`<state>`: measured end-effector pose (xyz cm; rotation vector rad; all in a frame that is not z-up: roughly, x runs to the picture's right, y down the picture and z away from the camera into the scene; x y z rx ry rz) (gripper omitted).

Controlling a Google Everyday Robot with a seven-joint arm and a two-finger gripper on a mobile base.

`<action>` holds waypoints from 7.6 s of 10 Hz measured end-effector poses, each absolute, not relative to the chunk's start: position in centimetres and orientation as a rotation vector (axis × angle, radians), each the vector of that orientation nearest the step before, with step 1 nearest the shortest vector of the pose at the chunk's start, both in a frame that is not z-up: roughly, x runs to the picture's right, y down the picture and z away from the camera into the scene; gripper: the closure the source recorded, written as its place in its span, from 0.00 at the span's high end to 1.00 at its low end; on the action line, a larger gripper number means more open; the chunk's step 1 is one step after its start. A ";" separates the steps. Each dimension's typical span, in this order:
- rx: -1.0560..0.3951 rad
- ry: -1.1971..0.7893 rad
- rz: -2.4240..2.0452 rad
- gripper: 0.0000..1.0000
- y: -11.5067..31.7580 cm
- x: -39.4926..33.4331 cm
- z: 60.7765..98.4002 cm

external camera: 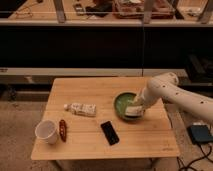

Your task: Pick up the ceramic bowl

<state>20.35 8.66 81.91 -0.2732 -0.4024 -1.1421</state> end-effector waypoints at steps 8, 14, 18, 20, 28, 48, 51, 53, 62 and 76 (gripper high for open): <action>-0.273 -0.402 -1.142 0.45 8.7 20.4 81.9; -0.273 -0.402 -1.142 0.45 8.7 20.4 81.9; -0.273 -0.402 -1.142 0.45 8.7 20.4 81.9; -0.273 -0.401 -1.144 0.45 8.6 20.4 81.9; -0.286 -0.396 -1.429 0.45 0.6 19.4 83.6; -0.242 -0.593 -1.178 0.45 8.3 28.8 89.7; -0.188 -0.607 -1.165 0.45 8.0 28.1 90.7; -0.168 -0.628 -1.160 0.45 8.3 27.3 91.2; -0.188 -0.799 -1.164 0.03 11.7 21.3 91.6; 0.052 -0.830 -0.933 0.00 3.2 19.9 83.2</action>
